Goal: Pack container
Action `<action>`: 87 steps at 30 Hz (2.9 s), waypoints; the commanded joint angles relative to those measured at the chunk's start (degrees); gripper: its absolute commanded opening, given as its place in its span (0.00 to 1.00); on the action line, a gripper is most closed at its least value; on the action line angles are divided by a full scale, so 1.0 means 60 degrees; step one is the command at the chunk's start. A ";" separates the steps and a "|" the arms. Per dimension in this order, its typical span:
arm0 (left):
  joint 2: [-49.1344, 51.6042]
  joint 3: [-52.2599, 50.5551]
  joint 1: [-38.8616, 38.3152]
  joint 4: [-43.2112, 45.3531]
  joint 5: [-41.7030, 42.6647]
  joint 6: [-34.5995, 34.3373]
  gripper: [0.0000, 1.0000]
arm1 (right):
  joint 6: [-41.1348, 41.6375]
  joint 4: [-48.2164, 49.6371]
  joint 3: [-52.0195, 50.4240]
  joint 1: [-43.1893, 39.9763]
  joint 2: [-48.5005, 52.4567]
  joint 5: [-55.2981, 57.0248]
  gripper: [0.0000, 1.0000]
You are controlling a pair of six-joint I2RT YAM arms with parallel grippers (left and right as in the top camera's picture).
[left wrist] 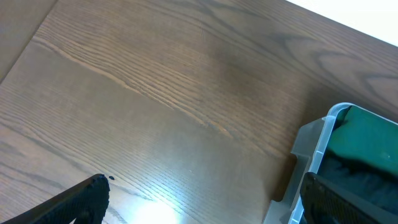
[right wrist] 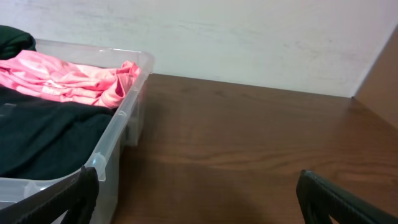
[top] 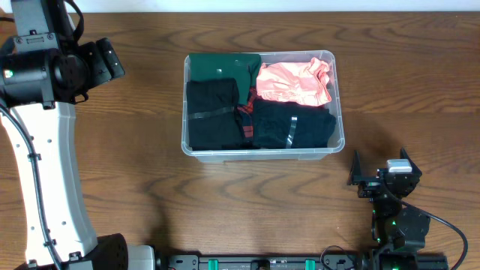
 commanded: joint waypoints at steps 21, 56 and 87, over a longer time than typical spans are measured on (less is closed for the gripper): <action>-0.4911 -0.4135 -0.1650 0.6411 0.0987 -0.0321 0.98 | -0.0095 -0.0036 -0.0033 -0.0062 -0.0095 0.0142 0.99; -1.4615 -1.7639 -0.1676 1.3693 0.2328 -0.0743 0.98 | -0.0091 -0.0036 -0.0033 -0.0062 -0.0095 0.0142 0.99; -1.5019 -1.8608 -0.1869 1.1347 0.1789 -0.0455 0.98 | -0.0095 -0.0036 -0.0033 -0.0062 -0.0095 0.0142 0.99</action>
